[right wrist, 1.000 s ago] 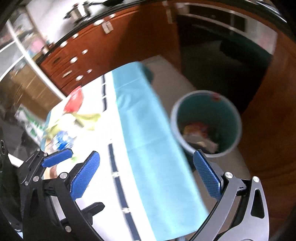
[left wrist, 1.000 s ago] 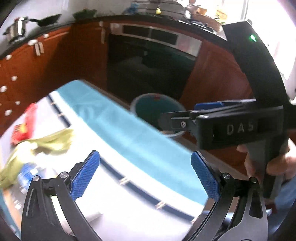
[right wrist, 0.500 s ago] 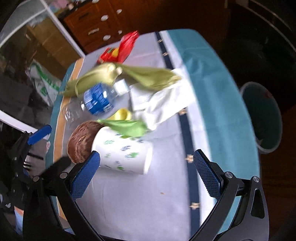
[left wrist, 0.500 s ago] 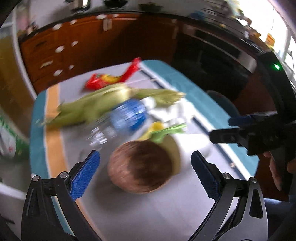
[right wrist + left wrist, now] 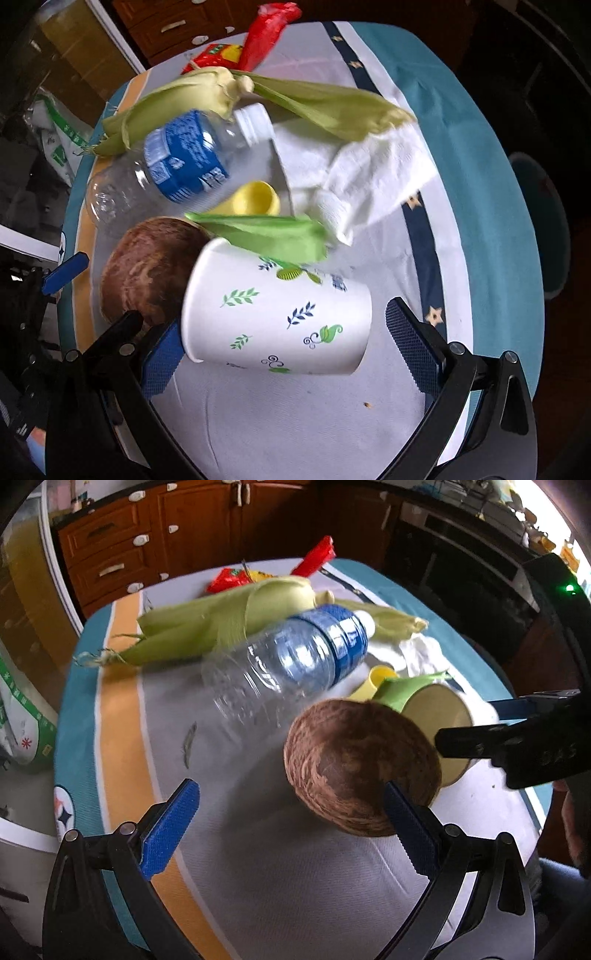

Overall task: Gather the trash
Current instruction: 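Move both tools back over the table toward the cup and bowl, then grasp the coconut-shell bowl rim with the left gripper while the right grasps the paper cup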

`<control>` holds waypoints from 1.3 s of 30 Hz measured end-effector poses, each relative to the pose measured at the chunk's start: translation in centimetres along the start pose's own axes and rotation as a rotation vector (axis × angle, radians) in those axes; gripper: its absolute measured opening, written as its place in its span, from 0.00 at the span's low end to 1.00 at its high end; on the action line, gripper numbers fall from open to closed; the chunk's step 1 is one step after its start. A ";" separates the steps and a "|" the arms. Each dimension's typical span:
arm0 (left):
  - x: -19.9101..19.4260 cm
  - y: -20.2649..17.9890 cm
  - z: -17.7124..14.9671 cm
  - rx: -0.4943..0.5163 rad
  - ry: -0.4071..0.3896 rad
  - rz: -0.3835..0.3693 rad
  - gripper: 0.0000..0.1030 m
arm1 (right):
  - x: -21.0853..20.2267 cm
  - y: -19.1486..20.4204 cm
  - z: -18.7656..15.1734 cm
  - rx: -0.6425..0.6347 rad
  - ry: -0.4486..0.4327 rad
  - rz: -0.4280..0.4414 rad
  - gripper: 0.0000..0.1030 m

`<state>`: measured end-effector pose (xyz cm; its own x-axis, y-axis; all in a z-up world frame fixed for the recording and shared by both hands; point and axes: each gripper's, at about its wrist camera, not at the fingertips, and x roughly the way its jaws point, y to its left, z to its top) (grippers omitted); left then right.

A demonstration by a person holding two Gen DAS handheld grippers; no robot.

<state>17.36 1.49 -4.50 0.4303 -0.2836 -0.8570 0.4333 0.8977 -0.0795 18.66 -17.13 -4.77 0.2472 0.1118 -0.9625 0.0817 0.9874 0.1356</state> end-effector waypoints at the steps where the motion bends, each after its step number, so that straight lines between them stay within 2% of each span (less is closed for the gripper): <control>1: 0.2 0.1 -0.1 0.000 0.002 -0.004 0.96 | -0.1 -0.5 -0.3 0.009 -0.001 0.001 0.94; 6: 1.3 0.5 -0.1 -0.018 0.027 -0.016 0.96 | -0.7 -2.6 -1.9 0.040 -0.019 0.052 0.94; 7: 1.4 0.6 0.0 -0.023 0.029 -0.018 0.96 | -0.9 -2.8 -2.2 0.035 -0.030 0.060 0.92; 9: 1.5 0.6 0.1 -0.028 0.027 -0.024 0.96 | -1.4 -3.0 -2.8 0.027 -0.055 0.076 0.79; 14: 1.1 0.1 0.0 -0.028 0.001 -0.039 0.96 | -2.4 -4.1 -3.4 0.043 -0.104 0.060 0.74; 16: 0.7 0.0 0.0 -0.036 -0.012 -0.076 0.92 | -2.6 -4.5 -3.3 0.052 -0.108 0.056 0.71; 18: 0.6 -0.1 0.1 -0.041 -0.011 -0.108 0.68 | -2.9 -5.2 -3.4 0.058 -0.114 0.047 0.61; 19: 0.6 -0.3 0.1 -0.042 -0.007 -0.117 0.61 | -3.0 -5.4 -3.5 0.062 -0.116 0.046 0.46; 20: 0.5 -0.4 0.1 -0.042 -0.006 -0.123 0.44 | -3.1 -5.8 -3.5 0.071 -0.113 0.053 0.23; 21: 0.5 -0.5 0.0 -0.043 -0.006 -0.125 0.31 | -2.9 -5.6 -3.6 0.079 -0.111 0.055 0.16; 23: 0.4 -0.7 -0.2 -0.043 0.001 -0.128 0.14 | -3.1 -6.2 -4.0 0.086 -0.120 0.046 0.11; 24: 0.4 -0.8 -0.3 -0.043 0.005 -0.127 0.11 | -3.2 -6.5 -4.3 0.087 -0.123 0.045 0.10; 32: 0.2 -1.6 -1.2 -0.017 0.049 -0.086 0.15 | -3.3 -7.4 -4.8 0.094 -0.149 0.058 0.04; 35: 0.9 -2.1 -1.4 -0.008 0.088 -0.079 0.25 | -3.5 -7.6 -5.2 0.088 -0.159 0.080 0.03; 37: 0.8 -2.8 -1.6 0.012 0.082 -0.049 0.26 | -3.6 -7.8 -5.3 0.090 -0.167 0.087 0.03; 39: 0.5 -3.1 -1.6 -0.004 0.073 -0.048 0.21 | -3.9 -8.2 -5.5 0.098 -0.176 0.096 0.03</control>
<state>14.96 -0.87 -5.50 0.3499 -0.3009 -0.8872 0.4489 0.8850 -0.1231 11.77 -25.09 -3.42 0.4223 0.1754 -0.8893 0.1410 0.9564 0.2556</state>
